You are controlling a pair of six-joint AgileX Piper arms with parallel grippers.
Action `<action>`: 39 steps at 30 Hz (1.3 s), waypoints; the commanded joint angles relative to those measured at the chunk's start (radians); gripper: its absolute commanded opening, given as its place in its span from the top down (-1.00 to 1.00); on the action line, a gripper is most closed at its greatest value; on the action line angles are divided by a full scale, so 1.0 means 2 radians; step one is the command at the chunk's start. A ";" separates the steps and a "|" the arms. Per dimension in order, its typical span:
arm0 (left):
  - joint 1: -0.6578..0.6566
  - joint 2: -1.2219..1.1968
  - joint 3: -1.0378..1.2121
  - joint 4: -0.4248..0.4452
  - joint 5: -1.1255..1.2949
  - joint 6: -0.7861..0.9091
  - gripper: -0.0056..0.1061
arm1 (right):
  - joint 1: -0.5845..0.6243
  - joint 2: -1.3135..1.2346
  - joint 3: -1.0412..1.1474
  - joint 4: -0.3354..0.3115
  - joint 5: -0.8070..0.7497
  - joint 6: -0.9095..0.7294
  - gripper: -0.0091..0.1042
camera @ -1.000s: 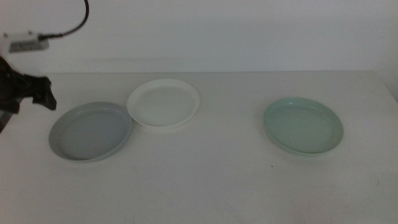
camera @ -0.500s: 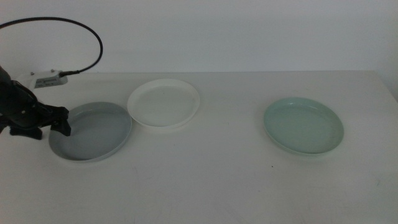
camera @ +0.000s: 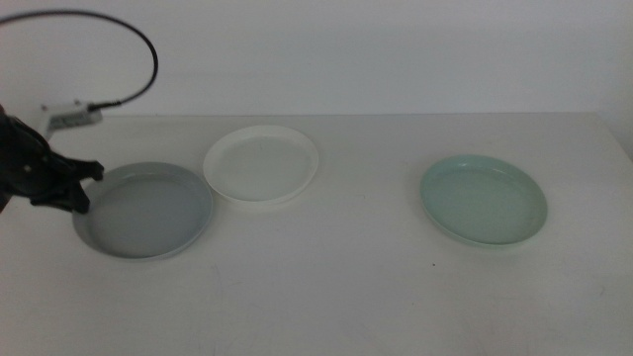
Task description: Stack the three bowls on top of each other.
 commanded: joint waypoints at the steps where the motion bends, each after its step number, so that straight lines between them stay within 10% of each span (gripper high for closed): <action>1: 0.000 -0.069 0.002 -0.015 0.017 -0.008 0.90 | -0.003 -0.013 -0.004 -0.007 -0.039 -0.004 -0.01; 23: -0.318 -0.164 0.128 -0.038 -0.102 -0.154 0.90 | -0.003 -0.013 -0.004 -0.007 -0.039 -0.004 -0.01; 39: -0.365 -0.084 0.128 -0.068 -0.148 -0.151 0.87 | -0.003 -0.013 -0.004 -0.007 -0.039 -0.004 -0.01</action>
